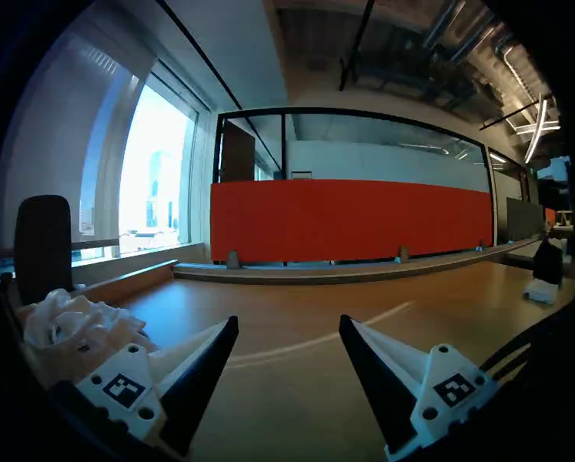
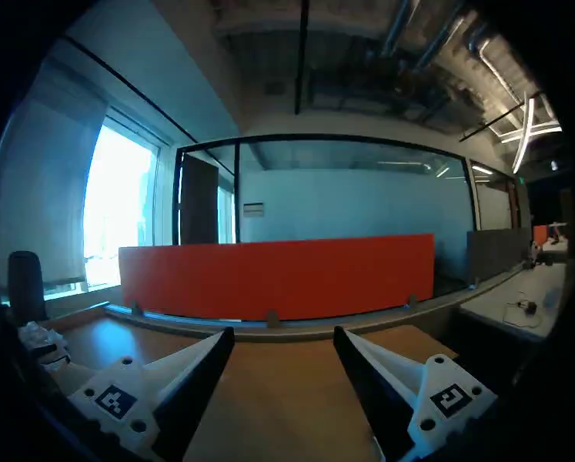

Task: Fold towel

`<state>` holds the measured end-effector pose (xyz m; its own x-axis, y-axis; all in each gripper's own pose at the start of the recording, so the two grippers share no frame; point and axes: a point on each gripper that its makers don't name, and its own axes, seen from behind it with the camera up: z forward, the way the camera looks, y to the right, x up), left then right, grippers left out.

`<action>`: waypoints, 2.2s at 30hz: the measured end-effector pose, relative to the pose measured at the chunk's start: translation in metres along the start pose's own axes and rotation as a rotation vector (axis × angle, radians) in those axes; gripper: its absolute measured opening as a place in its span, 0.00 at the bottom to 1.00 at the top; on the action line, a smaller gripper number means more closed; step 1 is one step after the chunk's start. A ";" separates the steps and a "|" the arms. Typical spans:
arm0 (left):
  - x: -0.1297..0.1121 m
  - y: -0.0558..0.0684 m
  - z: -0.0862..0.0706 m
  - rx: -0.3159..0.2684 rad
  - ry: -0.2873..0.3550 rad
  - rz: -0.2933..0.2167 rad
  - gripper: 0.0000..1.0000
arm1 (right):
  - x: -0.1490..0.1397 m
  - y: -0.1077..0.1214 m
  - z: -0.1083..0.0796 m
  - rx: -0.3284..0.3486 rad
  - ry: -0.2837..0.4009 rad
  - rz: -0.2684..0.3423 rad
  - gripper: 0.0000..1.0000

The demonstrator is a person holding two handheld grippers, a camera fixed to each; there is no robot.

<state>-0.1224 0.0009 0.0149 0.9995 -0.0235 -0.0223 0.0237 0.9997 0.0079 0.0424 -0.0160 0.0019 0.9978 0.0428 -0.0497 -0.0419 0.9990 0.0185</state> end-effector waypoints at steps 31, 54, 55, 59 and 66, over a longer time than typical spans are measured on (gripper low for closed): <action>-0.002 0.000 0.000 0.000 0.001 0.001 0.97 | -0.119 0.031 0.002 -0.003 -0.023 0.004 0.99; -0.003 0.001 0.000 0.000 0.001 0.001 0.97 | -0.152 0.033 0.004 -0.013 -0.043 0.023 0.99; -0.003 0.001 0.000 0.000 0.001 0.001 0.98 | -0.153 0.034 0.005 -0.014 -0.044 0.020 1.00; -0.003 0.001 0.000 0.000 0.001 0.001 0.97 | -0.157 0.035 0.005 -0.018 -0.049 0.014 1.00; -0.003 0.001 0.000 0.000 0.001 0.001 0.97 | -0.158 0.032 0.004 -0.017 -0.054 0.020 1.00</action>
<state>-0.1254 0.0015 0.0147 0.9995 -0.0225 -0.0230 0.0227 0.9997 0.0083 -0.1167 0.0087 0.0146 0.9980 0.0623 0.0047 -0.0623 0.9981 0.0023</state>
